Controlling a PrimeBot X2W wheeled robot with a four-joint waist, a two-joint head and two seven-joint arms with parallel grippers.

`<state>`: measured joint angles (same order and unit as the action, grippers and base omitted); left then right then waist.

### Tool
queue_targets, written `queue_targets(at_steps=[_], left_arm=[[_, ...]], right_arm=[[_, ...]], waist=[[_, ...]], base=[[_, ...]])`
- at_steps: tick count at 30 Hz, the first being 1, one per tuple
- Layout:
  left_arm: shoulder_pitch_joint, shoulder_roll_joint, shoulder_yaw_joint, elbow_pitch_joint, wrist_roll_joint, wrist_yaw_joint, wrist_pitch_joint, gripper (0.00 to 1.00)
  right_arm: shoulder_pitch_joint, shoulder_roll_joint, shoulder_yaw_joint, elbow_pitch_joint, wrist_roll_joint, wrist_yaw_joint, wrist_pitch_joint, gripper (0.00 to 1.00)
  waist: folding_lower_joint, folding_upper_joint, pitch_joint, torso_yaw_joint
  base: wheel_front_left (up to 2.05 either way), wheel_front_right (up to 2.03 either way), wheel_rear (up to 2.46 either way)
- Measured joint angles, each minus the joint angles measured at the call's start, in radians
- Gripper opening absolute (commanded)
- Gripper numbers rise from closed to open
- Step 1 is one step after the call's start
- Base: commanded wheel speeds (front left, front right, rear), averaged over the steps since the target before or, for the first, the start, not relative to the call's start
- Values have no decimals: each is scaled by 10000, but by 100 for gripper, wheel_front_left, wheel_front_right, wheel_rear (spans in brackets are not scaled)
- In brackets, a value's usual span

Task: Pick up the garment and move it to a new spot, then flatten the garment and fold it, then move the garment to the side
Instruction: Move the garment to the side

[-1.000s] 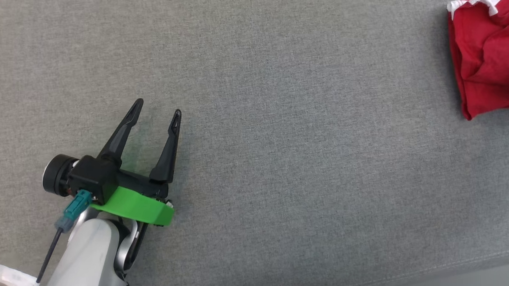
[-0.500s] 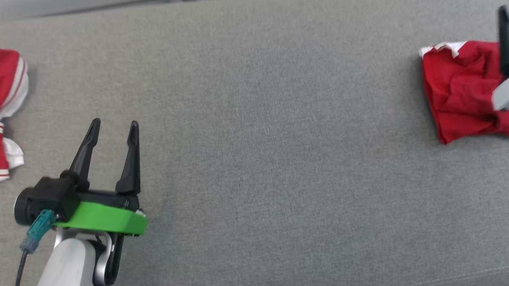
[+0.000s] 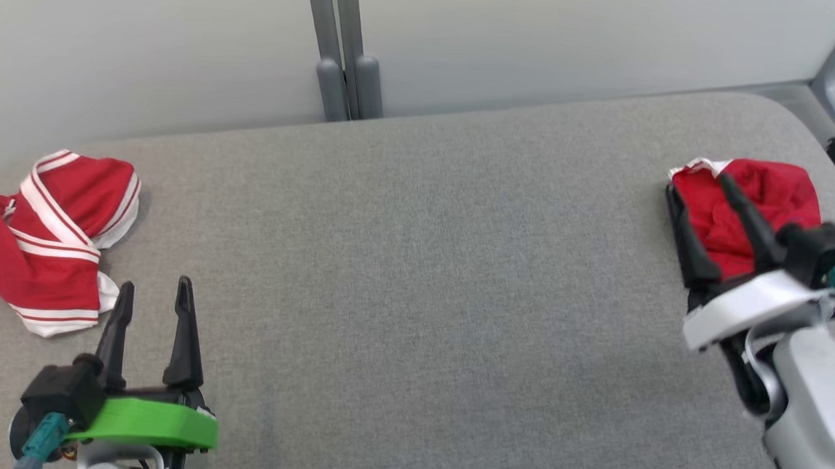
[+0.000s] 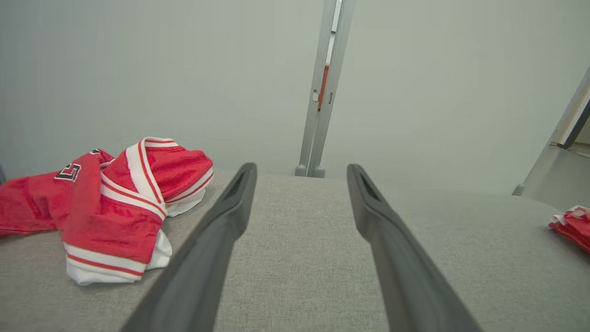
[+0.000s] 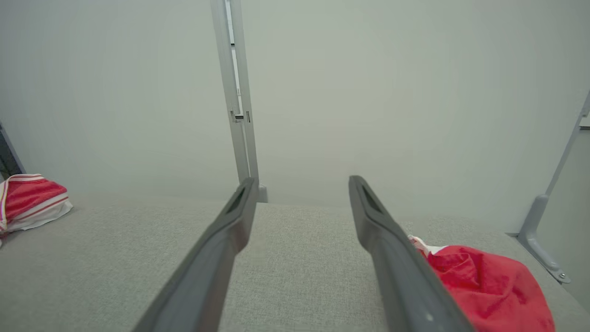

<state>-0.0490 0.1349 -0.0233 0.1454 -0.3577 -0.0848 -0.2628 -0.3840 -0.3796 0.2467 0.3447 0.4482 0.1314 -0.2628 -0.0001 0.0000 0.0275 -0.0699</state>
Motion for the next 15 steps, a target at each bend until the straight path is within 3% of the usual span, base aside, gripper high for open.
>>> queue_targets(at_steps=[15], left_arm=[[545,-546,157,552,616,-288,-12,100]], right_arm=[[2651,1139,-1114,-1367,-959,-2,0,100]], waist=[[0,0,-486,113]], base=[[0,0,0]])
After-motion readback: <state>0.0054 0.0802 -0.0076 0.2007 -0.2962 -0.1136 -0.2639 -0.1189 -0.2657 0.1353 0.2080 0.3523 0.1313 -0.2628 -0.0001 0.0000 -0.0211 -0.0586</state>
